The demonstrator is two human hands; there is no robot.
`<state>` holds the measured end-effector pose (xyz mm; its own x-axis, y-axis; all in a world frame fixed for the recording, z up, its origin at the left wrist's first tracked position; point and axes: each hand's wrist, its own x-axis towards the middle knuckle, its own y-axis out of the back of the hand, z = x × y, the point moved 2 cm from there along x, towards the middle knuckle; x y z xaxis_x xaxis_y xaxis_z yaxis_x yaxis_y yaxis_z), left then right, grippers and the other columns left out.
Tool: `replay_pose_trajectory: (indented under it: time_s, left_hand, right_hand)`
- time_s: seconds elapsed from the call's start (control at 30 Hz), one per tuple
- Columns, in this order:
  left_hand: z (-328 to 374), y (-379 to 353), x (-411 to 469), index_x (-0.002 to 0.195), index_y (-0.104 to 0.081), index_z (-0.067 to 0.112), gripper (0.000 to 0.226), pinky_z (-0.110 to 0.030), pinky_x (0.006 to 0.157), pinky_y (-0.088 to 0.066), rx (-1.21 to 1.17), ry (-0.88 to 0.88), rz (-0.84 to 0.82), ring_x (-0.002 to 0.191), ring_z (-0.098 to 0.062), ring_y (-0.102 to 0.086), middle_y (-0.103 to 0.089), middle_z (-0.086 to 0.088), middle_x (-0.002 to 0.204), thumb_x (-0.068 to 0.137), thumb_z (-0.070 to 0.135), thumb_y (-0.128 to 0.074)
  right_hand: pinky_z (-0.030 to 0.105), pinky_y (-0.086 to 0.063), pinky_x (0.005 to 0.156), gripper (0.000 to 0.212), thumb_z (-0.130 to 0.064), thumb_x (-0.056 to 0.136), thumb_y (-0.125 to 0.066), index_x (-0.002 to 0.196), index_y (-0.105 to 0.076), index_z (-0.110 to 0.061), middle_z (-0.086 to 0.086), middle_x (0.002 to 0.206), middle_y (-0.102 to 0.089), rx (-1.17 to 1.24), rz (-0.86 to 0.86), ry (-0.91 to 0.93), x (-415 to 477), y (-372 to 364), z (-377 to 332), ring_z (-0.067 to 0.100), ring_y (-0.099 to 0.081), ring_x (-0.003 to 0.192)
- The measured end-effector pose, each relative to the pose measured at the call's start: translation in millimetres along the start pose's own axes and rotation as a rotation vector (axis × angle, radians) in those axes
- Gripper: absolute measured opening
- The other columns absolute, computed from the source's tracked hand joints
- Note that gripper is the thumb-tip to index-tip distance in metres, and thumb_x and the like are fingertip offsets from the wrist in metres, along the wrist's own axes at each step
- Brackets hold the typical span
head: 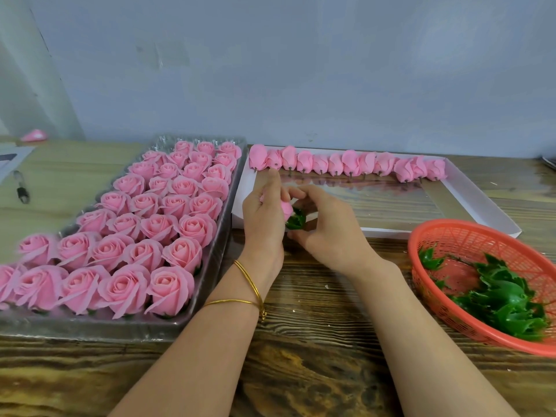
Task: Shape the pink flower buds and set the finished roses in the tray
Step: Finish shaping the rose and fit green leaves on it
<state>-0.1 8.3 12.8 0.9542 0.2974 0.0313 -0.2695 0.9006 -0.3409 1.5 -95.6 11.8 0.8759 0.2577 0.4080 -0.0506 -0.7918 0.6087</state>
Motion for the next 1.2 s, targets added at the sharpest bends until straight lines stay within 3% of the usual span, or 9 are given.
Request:
replay_pose_trajectory:
  time_s: [0.17, 0.27, 0.33, 0.43, 0.53, 0.77, 0.9, 1.07, 1.2]
  left_hand:
    - [-2.1, 1.1, 1.3, 0.056, -0.048, 0.018, 0.048, -0.023, 0.062, -0.05, -0.008, 0.013, 0.021, 0.075, -0.01, -0.062, -0.066, 0.006, 0.07, 0.099, 0.042, -0.048]
    - [-2.3, 1.4, 2.9, 0.058, -0.048, 0.016, 0.047, -0.03, 0.076, -0.05, -0.025, 0.015, 0.036, 0.081, -0.015, -0.061, -0.064, 0.004, 0.071, 0.098, 0.041, -0.049]
    - [-2.6, 2.0, 4.1, 0.058, -0.048, 0.016, 0.047, -0.031, 0.076, -0.049, -0.036, 0.01, 0.041, 0.081, -0.015, -0.06, -0.063, 0.003, 0.071, 0.098, 0.04, -0.049]
    - [-3.7, 3.3, 5.7, 0.055, -0.047, 0.017, 0.048, -0.029, 0.072, -0.046, -0.024, 0.003, 0.052, 0.077, -0.015, -0.056, -0.061, 0.003, 0.069, 0.098, 0.039, -0.05]
    - [-2.6, 3.6, 7.0, 0.048, -0.047, 0.022, 0.054, -0.032, 0.073, -0.043, -0.02, -0.017, 0.044, 0.072, -0.014, -0.054, -0.059, 0.004, 0.066, 0.099, 0.038, -0.048]
    - [-1.7, 5.2, 7.2, 0.055, -0.046, 0.017, 0.05, -0.03, 0.077, -0.045, -0.018, -0.035, 0.043, 0.072, -0.009, -0.058, -0.062, 0.004, 0.068, 0.1, 0.038, -0.046]
    - [-1.2, 5.2, 6.6, 0.056, -0.046, 0.016, 0.049, -0.026, 0.072, -0.043, 0.004, -0.044, 0.038, 0.065, -0.002, -0.058, -0.061, 0.007, 0.064, 0.1, 0.038, -0.045]
    - [0.9, 5.6, 7.5, 0.057, -0.047, 0.016, 0.048, -0.033, 0.081, -0.045, -0.017, -0.046, 0.048, 0.076, -0.013, -0.057, -0.061, 0.001, 0.071, 0.101, 0.036, -0.045]
    - [0.2, 5.2, 7.3, 0.059, -0.048, 0.015, 0.047, -0.031, 0.079, -0.046, -0.014, -0.035, 0.03, 0.074, -0.013, -0.057, -0.061, 0.001, 0.069, 0.1, 0.037, -0.045]
  right_hand:
    - [0.036, -0.056, 0.079, 0.059, -0.002, 0.07, -0.079, 0.123, -0.057, -0.017, -0.008, 0.097, -0.063, 0.022, 0.014, 0.005, 0.5, -0.4, -2.4, 0.014, -0.063, 0.092]
    - [0.033, -0.056, 0.08, 0.06, -0.002, 0.07, -0.078, 0.125, -0.057, -0.016, -0.003, 0.099, -0.067, 0.035, -0.003, 0.012, 0.7, -0.8, -2.8, 0.013, -0.064, 0.092]
    - [0.027, -0.057, 0.078, 0.057, -0.001, 0.071, -0.075, 0.123, -0.057, -0.016, -0.003, 0.098, -0.068, 0.06, -0.007, 0.013, 0.4, -0.5, -3.3, 0.01, -0.065, 0.091]
    - [0.018, -0.055, 0.075, 0.052, 0.002, 0.073, -0.066, 0.117, -0.059, -0.024, -0.012, 0.095, -0.066, 0.135, 0.0, -0.032, -1.3, 1.0, -3.9, 0.003, -0.063, 0.091]
    - [0.021, -0.054, 0.081, 0.046, 0.003, 0.076, -0.062, 0.107, -0.058, -0.03, -0.018, 0.093, -0.063, 0.185, 0.011, -0.105, -0.6, 0.8, -2.9, 0.0, -0.062, 0.093]
    - [0.021, -0.053, 0.085, 0.031, 0.003, 0.083, -0.069, 0.11, -0.069, -0.011, -0.007, 0.09, -0.066, 0.229, -0.025, -0.183, 1.8, 1.5, 0.0, 0.006, -0.064, 0.086]
    - [0.017, -0.053, 0.082, 0.032, 0.005, 0.081, -0.072, 0.111, -0.068, -0.008, -0.006, 0.089, -0.065, 0.281, -0.034, -0.197, 1.3, 3.1, -1.3, 0.003, -0.062, 0.082]
    - [0.018, -0.055, 0.078, 0.032, 0.01, 0.077, -0.075, 0.101, -0.066, -0.01, -0.004, 0.083, -0.066, 0.386, -0.035, -0.24, 0.9, 3.5, -2.9, 0.002, -0.065, 0.074]
    - [0.017, -0.056, 0.073, 0.035, 0.011, 0.074, -0.076, 0.098, -0.065, -0.011, -0.002, 0.083, -0.068, 0.446, -0.054, -0.244, 0.2, 1.6, -4.4, 0.001, -0.067, 0.069]
